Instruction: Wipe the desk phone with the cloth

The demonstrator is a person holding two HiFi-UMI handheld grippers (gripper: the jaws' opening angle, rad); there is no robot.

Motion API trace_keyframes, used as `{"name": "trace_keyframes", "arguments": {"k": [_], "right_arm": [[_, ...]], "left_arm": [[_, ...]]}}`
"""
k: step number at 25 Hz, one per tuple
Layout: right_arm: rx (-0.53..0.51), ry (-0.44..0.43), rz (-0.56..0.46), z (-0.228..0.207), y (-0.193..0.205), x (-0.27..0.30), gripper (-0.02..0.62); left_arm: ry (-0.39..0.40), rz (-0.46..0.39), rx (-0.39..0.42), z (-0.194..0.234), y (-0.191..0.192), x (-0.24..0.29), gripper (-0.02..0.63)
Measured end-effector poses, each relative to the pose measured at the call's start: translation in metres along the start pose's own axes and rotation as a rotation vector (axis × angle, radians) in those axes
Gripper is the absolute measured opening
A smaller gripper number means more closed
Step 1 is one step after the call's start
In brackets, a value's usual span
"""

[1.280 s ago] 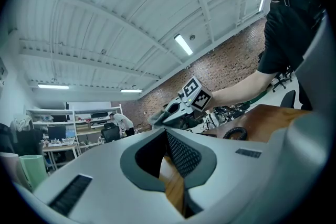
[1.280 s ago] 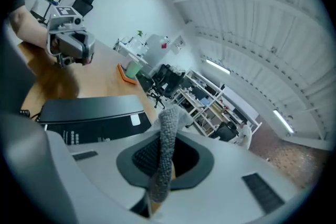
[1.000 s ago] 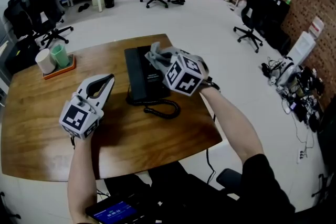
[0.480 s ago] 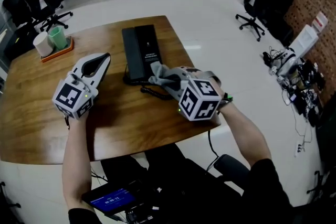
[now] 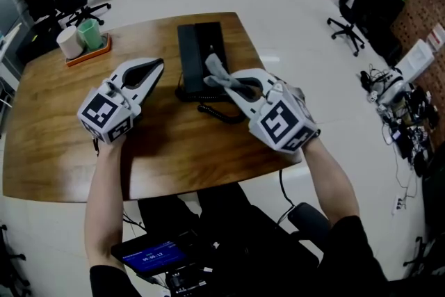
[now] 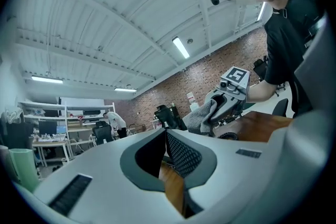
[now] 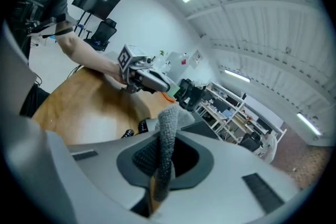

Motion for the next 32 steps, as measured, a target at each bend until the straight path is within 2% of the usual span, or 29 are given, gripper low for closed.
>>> {"name": "trace_keyframes", "arguments": {"k": [4,8,11,14,21,32], "right_arm": [[0.075,0.046,-0.083,-0.014,-0.008,-0.007,0.025],[0.245,0.077,-0.189,-0.027,-0.010,-0.017,0.025],[0.311,0.082,-0.228,-0.032,-0.010,-0.020,0.025],[0.319,0.084,-0.247,-0.031,-0.013,-0.023,0.025],[0.281,0.101,-0.260,-0.026,-0.016,-0.023,0.024],[0.269,0.105,-0.255,-0.024,-0.016,-0.025,0.023]], "left_arm": [[-0.015,-0.018,-0.048,0.004,-0.004,-0.003,0.000],[-0.014,-0.012,-0.043,0.002,-0.002,-0.005,0.000],[-0.021,-0.017,-0.048,0.006,0.002,-0.007,0.000],[-0.014,-0.020,-0.043,0.007,0.002,-0.007,0.000],[0.059,-0.029,0.007,-0.006,-0.004,-0.003,0.000],[0.056,-0.026,0.003,-0.003,-0.004,-0.004,0.000]]}}
Point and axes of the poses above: the fingertips, and each gripper's own axes: x forward along the fingers, z to its left, y out of its underside, the point moved 5 cm from there along -x, backward along the fingers
